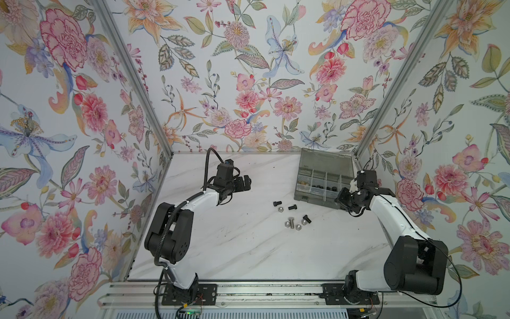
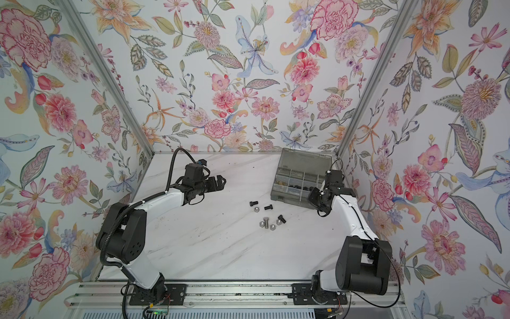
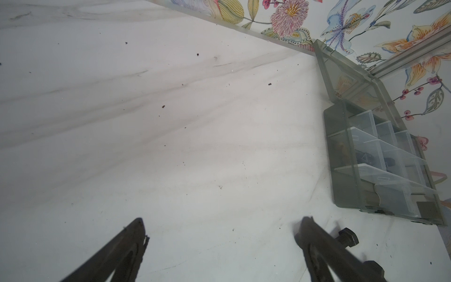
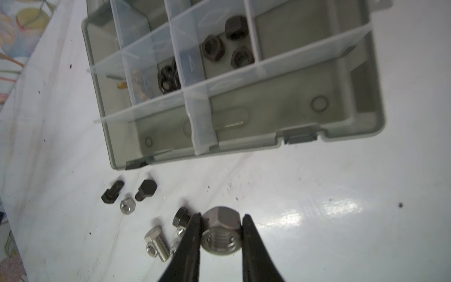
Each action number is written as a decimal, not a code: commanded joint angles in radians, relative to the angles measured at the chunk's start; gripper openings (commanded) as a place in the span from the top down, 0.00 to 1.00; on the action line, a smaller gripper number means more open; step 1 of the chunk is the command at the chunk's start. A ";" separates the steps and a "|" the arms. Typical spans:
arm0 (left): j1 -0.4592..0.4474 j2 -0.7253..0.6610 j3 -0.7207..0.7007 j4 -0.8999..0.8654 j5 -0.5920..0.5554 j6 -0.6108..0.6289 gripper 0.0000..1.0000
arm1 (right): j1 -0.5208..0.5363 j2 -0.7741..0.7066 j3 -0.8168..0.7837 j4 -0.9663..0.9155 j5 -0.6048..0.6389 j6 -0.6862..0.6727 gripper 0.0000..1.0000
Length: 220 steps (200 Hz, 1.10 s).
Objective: Sort the screws and nuts into containers
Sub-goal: Place the nut into the container.
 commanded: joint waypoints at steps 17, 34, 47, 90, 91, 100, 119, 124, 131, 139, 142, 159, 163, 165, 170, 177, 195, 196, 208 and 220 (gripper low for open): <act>-0.010 0.012 0.020 0.003 0.019 -0.007 0.00 | -0.127 0.142 0.150 -0.003 0.000 -0.060 1.00; -0.008 0.012 0.027 -0.004 0.023 -0.005 0.01 | -0.157 0.229 0.224 -0.004 0.012 -0.076 1.00; -0.010 0.009 0.032 -0.017 0.022 0.000 0.01 | -0.175 0.282 0.268 -0.008 -0.009 -0.081 1.00; -0.010 -0.005 0.022 -0.022 0.005 0.002 0.01 | -0.187 0.428 0.382 -0.015 0.009 -0.092 0.99; -0.010 -0.005 0.023 -0.022 0.005 0.001 0.01 | -0.187 0.430 0.384 -0.016 0.010 -0.093 0.99; -0.011 -0.002 0.024 -0.020 0.007 0.000 0.01 | -0.184 0.447 0.397 -0.015 0.021 -0.097 0.99; -0.013 -0.003 0.022 -0.017 0.003 -0.004 0.01 | -0.178 0.481 0.420 -0.015 0.053 -0.110 0.98; -0.013 -0.005 0.020 -0.014 0.002 -0.006 0.01 | -0.176 0.491 0.425 -0.016 0.055 -0.113 0.98; -0.012 -0.007 0.017 -0.007 0.000 -0.009 0.01 | -0.176 0.504 0.434 -0.017 0.058 -0.117 0.98; -0.013 -0.010 0.013 -0.005 0.001 -0.010 0.01 | -0.175 0.517 0.443 -0.017 0.059 -0.118 0.98; -0.014 -0.011 0.012 -0.005 0.001 -0.010 0.01 | -0.173 0.521 0.444 -0.018 0.061 -0.119 0.98; -0.014 -0.012 0.008 -0.005 -0.002 -0.009 0.01 | -0.162 0.536 0.458 -0.017 0.064 -0.127 0.98; -0.014 -0.011 0.008 -0.006 -0.003 -0.008 0.01 | -0.157 0.539 0.461 -0.019 0.069 -0.129 0.98; -0.014 -0.011 0.008 -0.006 -0.002 -0.008 0.01 | -0.155 0.541 0.463 -0.020 0.072 -0.129 0.98; -0.014 -0.011 0.008 -0.009 -0.004 -0.007 0.01 | -0.150 0.545 0.468 -0.024 0.084 -0.131 0.98; -0.014 -0.011 0.008 -0.008 -0.004 -0.007 0.01 | -0.142 0.549 0.476 -0.026 0.098 -0.135 0.97; -0.014 -0.016 0.003 -0.006 -0.005 -0.009 0.01 | -0.128 0.563 0.488 -0.029 0.104 -0.137 0.96; -0.014 -0.015 0.003 -0.005 -0.005 -0.009 0.01 | -0.127 0.564 0.490 -0.029 0.104 -0.137 0.96; -0.014 -0.017 0.001 -0.005 -0.007 -0.007 0.01 | -0.119 0.575 0.502 -0.040 0.108 -0.139 0.96; -0.016 -0.017 0.000 -0.007 -0.007 -0.006 0.01 | -0.110 0.582 0.510 -0.046 0.127 -0.142 0.93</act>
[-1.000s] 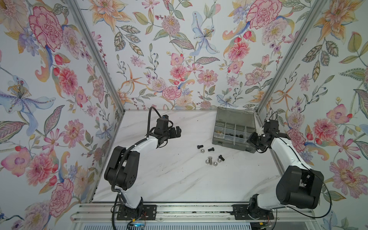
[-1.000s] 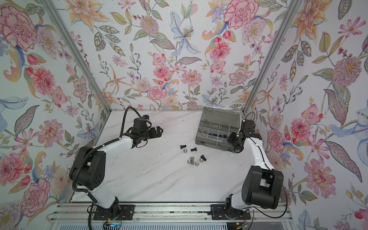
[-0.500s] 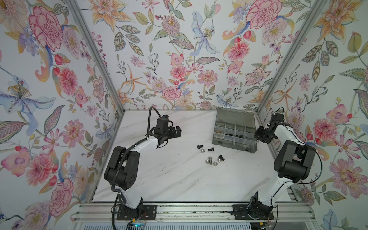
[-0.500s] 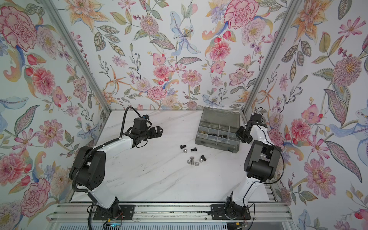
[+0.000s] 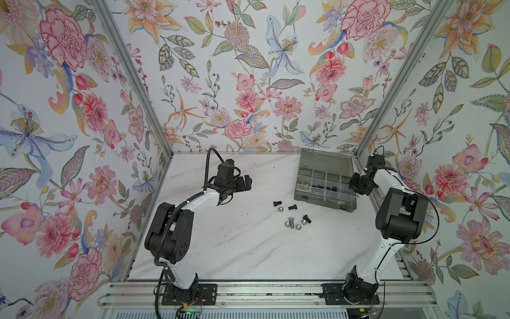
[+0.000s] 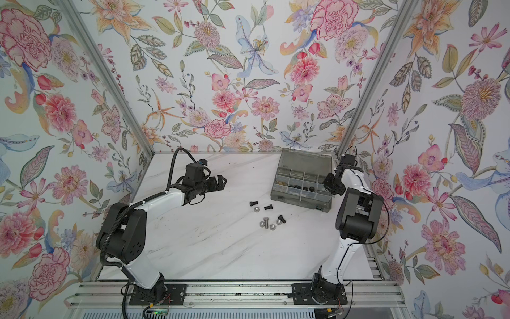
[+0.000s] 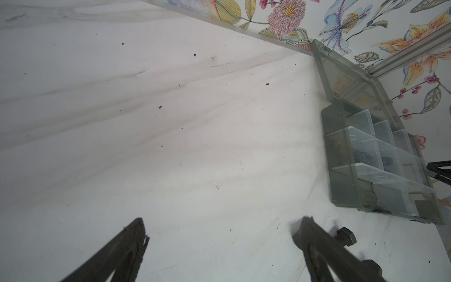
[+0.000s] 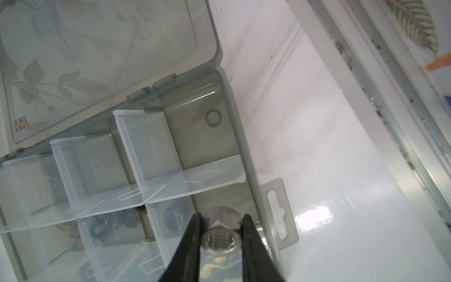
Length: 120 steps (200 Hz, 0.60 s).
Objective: Sort the screws and nuts into containers
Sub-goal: Place the nut into the container.
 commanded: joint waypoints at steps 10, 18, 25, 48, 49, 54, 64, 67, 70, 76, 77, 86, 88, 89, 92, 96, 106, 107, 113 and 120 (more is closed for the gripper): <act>-0.008 -0.017 -0.004 -0.006 -0.006 -0.005 0.01 | 0.021 0.027 0.040 -0.040 0.054 -0.021 0.89; -0.008 -0.017 -0.004 -0.008 -0.006 -0.004 0.01 | 0.023 0.030 0.044 -0.044 0.058 -0.021 0.83; -0.007 -0.018 -0.004 -0.008 -0.006 -0.004 0.00 | 0.023 0.031 0.048 -0.049 0.058 -0.022 0.81; -0.009 -0.016 -0.004 -0.007 -0.005 -0.003 0.01 | 0.024 0.024 0.052 -0.059 0.045 -0.028 0.72; -0.009 -0.017 -0.004 -0.007 -0.004 -0.003 0.01 | 0.024 0.024 0.054 -0.059 0.044 -0.028 0.71; -0.007 -0.015 -0.004 -0.007 -0.003 -0.003 0.01 | 0.025 0.019 0.054 -0.061 0.042 -0.031 0.66; -0.008 -0.014 -0.004 -0.006 -0.002 -0.003 0.01 | 0.028 0.005 0.051 -0.064 0.042 -0.038 0.59; -0.008 -0.014 -0.004 -0.006 -0.002 -0.003 0.01 | 0.028 -0.001 0.051 -0.067 0.042 -0.039 0.58; -0.008 -0.013 -0.004 -0.006 -0.002 -0.002 0.01 | 0.029 -0.007 0.051 -0.070 0.042 -0.039 0.57; -0.007 -0.013 -0.004 -0.006 -0.003 -0.001 0.01 | 0.031 -0.021 0.049 -0.073 0.040 -0.042 0.55; -0.007 -0.013 -0.004 -0.006 -0.002 -0.001 0.00 | 0.032 -0.024 0.048 -0.073 0.039 -0.042 0.55; -0.007 -0.010 -0.004 -0.006 -0.003 -0.002 0.01 | 0.036 -0.048 0.042 -0.074 0.035 -0.047 0.53; -0.009 -0.010 -0.004 -0.006 -0.003 -0.001 0.00 | 0.037 -0.053 0.041 -0.075 0.033 -0.049 0.53; -0.007 -0.009 -0.004 -0.007 -0.002 -0.001 0.01 | 0.038 -0.056 0.041 -0.076 0.033 -0.050 0.53; -0.008 -0.007 -0.004 -0.006 -0.002 -0.001 0.01 | 0.039 -0.064 0.040 -0.079 0.033 -0.052 0.52; -0.008 -0.006 -0.002 -0.006 -0.001 -0.001 0.01 | 0.041 -0.074 0.039 -0.083 0.031 -0.054 0.52; -0.008 -0.005 -0.002 -0.005 0.001 -0.002 0.01 | 0.051 -0.105 0.034 -0.090 0.023 -0.066 0.51; -0.009 -0.004 -0.002 -0.005 0.001 -0.002 0.01 | 0.053 -0.109 0.033 -0.092 0.021 -0.067 0.51; -0.008 -0.004 -0.002 -0.005 0.001 -0.004 0.01 | 0.061 -0.127 0.032 -0.103 0.017 -0.074 0.51; -0.006 -0.005 -0.002 -0.004 0.000 -0.003 0.01 | 0.073 -0.150 0.025 -0.111 0.009 -0.085 0.51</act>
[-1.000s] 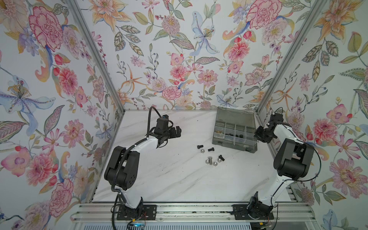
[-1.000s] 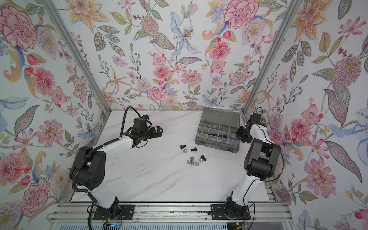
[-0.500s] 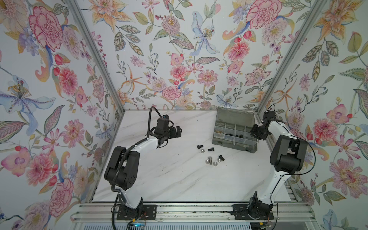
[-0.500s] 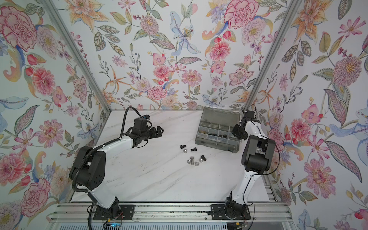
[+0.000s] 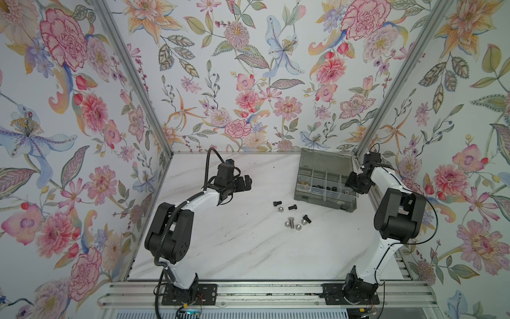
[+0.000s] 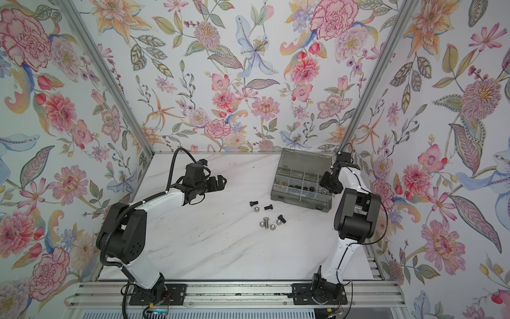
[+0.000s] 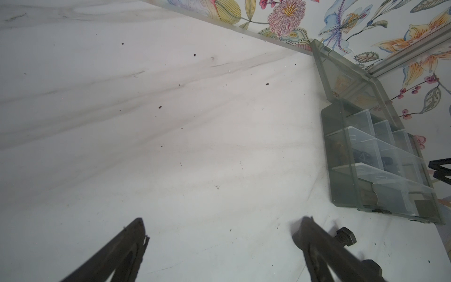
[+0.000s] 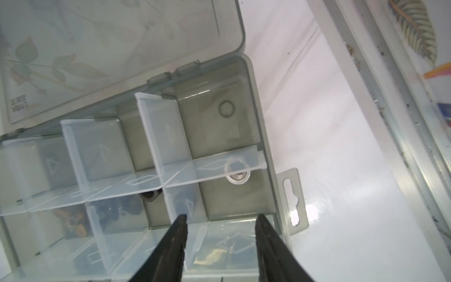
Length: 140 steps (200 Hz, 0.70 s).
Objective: Sort the screws and nuts into containers
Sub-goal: Place the nut into the container, then pick up the nut from the middle-right of the table.
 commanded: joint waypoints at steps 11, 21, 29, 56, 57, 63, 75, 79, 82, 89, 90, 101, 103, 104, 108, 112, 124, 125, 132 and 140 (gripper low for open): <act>-0.008 -0.006 -0.002 -0.004 -0.003 -0.002 0.01 | 0.066 -0.151 -0.016 -0.063 -0.042 -0.058 0.50; -0.009 -0.004 -0.001 -0.004 -0.005 -0.001 0.01 | 0.103 -0.188 -0.041 -0.071 -0.053 -0.065 0.49; -0.010 -0.001 0.002 -0.007 -0.004 -0.001 0.00 | 0.134 -0.216 -0.070 -0.072 -0.063 -0.064 0.48; -0.008 0.011 0.008 -0.012 0.004 0.000 0.01 | 0.266 -0.297 -0.179 -0.071 -0.093 -0.020 0.47; -0.008 0.011 0.008 -0.013 0.004 0.000 0.01 | 0.271 -0.301 -0.183 -0.071 -0.094 -0.019 0.47; -0.007 0.011 0.008 -0.012 0.004 -0.001 0.01 | 0.309 -0.314 -0.205 -0.070 -0.092 -0.008 0.47; -0.008 0.011 0.009 -0.014 0.003 0.001 0.01 | 0.384 -0.331 -0.247 -0.068 -0.093 0.009 0.46; -0.008 0.011 0.010 -0.015 0.003 0.002 0.01 | 0.410 -0.333 -0.260 -0.068 -0.089 0.015 0.46; -0.008 0.011 0.010 -0.016 0.003 0.001 0.01 | 0.428 -0.336 -0.268 -0.069 -0.087 0.020 0.46; -0.008 0.012 0.011 -0.017 0.003 0.003 0.01 | 0.467 -0.340 -0.286 -0.068 -0.084 0.034 0.46; -0.008 0.012 0.012 -0.018 0.003 0.004 0.01 | 0.472 -0.341 -0.289 -0.068 -0.083 0.036 0.46; -0.008 0.012 0.013 -0.019 0.002 0.006 0.01 | 0.519 -0.345 -0.322 -0.061 -0.068 0.076 0.46; -0.008 0.012 0.013 -0.019 0.003 0.006 0.01 | 0.527 -0.345 -0.327 -0.061 -0.063 0.085 0.46; -0.008 0.012 0.013 -0.020 0.003 0.006 0.01 | 0.532 -0.345 -0.330 -0.062 -0.061 0.088 0.46; -0.008 0.012 0.013 -0.020 0.002 0.006 0.01 | 0.546 -0.344 -0.340 -0.061 -0.054 0.104 0.46; -0.008 0.012 0.012 -0.021 0.003 0.006 0.01 | 0.562 -0.343 -0.350 -0.060 -0.046 0.118 0.46; -0.008 0.011 0.009 -0.020 0.002 0.006 0.00 | 0.602 -0.337 -0.378 -0.060 -0.027 0.162 0.46; -0.009 0.011 0.008 -0.020 0.003 0.006 0.01 | 0.605 -0.337 -0.380 -0.060 -0.026 0.165 0.46; -0.008 0.010 0.007 -0.020 0.003 0.005 0.01 | 0.619 -0.333 -0.397 -0.060 -0.023 0.192 0.46; -0.008 0.009 0.007 -0.020 0.001 0.005 0.01 | 0.632 -0.329 -0.417 -0.055 -0.019 0.223 0.46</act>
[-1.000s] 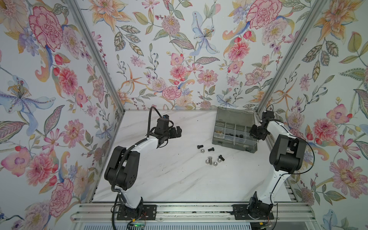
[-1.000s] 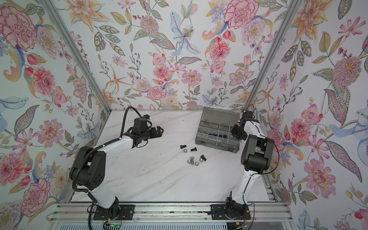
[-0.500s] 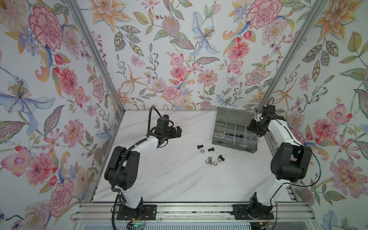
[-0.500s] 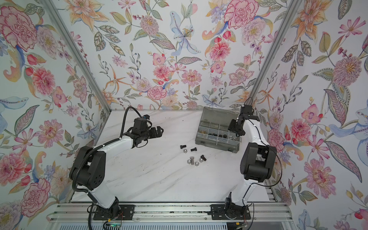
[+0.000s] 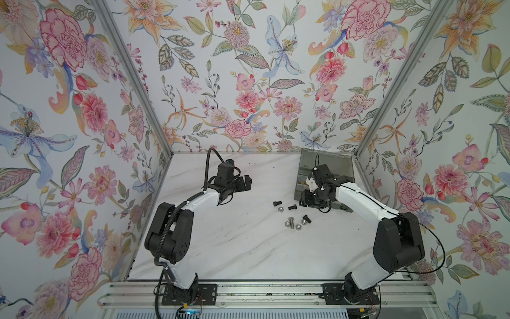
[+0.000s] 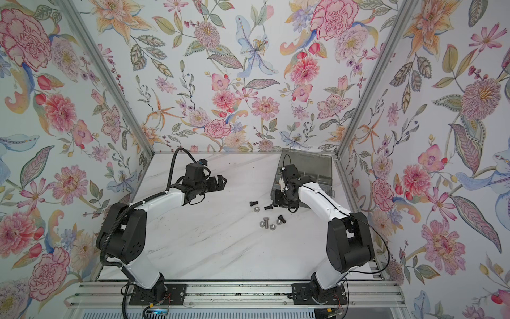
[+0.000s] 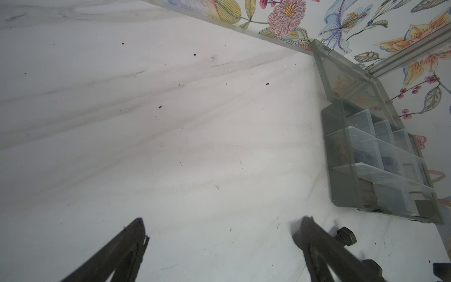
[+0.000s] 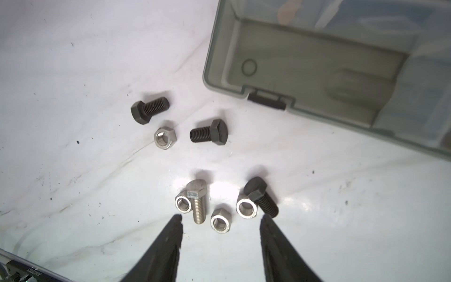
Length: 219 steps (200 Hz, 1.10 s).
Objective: Sort the screws and nuts into containers
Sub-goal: Pick up the nut from the middle-right of the table.
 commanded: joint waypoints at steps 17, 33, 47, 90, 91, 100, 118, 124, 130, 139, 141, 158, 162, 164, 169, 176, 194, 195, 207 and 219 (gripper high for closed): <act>-0.007 0.007 0.007 -0.019 0.001 0.004 0.01 | 0.063 0.008 -0.082 -0.011 0.070 0.178 0.46; -0.008 0.007 0.006 -0.016 0.001 0.001 0.01 | 0.088 0.032 -0.103 -0.006 0.102 0.209 0.47; -0.009 0.010 0.008 -0.014 0.002 -0.001 0.01 | 0.100 0.059 -0.108 -0.007 0.125 0.218 0.47; -0.007 0.020 0.023 -0.024 0.004 0.006 0.01 | 0.104 0.106 -0.102 0.000 0.156 0.226 0.48; -0.005 0.019 0.023 -0.024 0.004 0.006 0.01 | 0.104 0.106 -0.102 0.000 0.156 0.226 0.48; -0.005 0.020 0.024 -0.024 0.003 0.005 0.01 | 0.101 0.112 -0.103 -0.001 0.162 0.223 0.48; -0.008 0.020 0.022 -0.024 0.004 0.003 0.01 | 0.095 0.121 -0.107 0.000 0.166 0.220 0.47; -0.008 0.021 0.022 -0.023 0.004 0.003 0.01 | 0.092 0.123 -0.108 0.000 0.172 0.219 0.48; -0.007 0.021 0.021 -0.023 0.004 0.002 0.01 | 0.090 0.125 -0.111 0.000 0.173 0.217 0.48; -0.008 0.020 0.019 -0.024 0.004 0.001 0.01 | 0.086 0.130 -0.116 0.005 0.176 0.216 0.47; -0.008 0.020 0.019 -0.024 0.004 0.001 0.01 | 0.085 0.130 -0.118 0.006 0.174 0.216 0.47; -0.008 0.018 0.018 -0.023 0.000 0.001 0.01 | 0.074 0.137 -0.129 0.027 0.170 0.214 0.47; -0.008 0.018 0.018 -0.021 0.000 0.001 0.01 | 0.074 0.139 -0.130 0.031 0.169 0.212 0.47; -0.008 0.019 0.019 -0.022 0.001 0.001 0.01 | 0.073 0.140 -0.129 0.033 0.169 0.212 0.47; -0.008 0.020 0.020 -0.022 0.002 0.001 0.00 | 0.072 0.143 -0.127 0.036 0.165 0.209 0.47; -0.008 0.022 0.022 -0.024 0.004 0.002 0.01 | 0.073 0.149 -0.124 0.038 0.163 0.208 0.47; -0.006 0.024 0.023 -0.024 0.004 0.003 0.01 | 0.073 0.166 -0.120 0.049 0.157 0.208 0.48; -0.007 0.024 0.023 -0.024 0.004 0.003 0.01 | 0.073 0.167 -0.120 0.050 0.156 0.207 0.48; -0.008 0.024 0.024 -0.024 0.004 0.000 0.01 | 0.075 0.180 -0.117 0.054 0.156 0.207 0.48; -0.008 0.025 0.024 -0.022 0.006 0.000 0.01 | 0.078 0.186 -0.119 0.056 0.157 0.208 0.50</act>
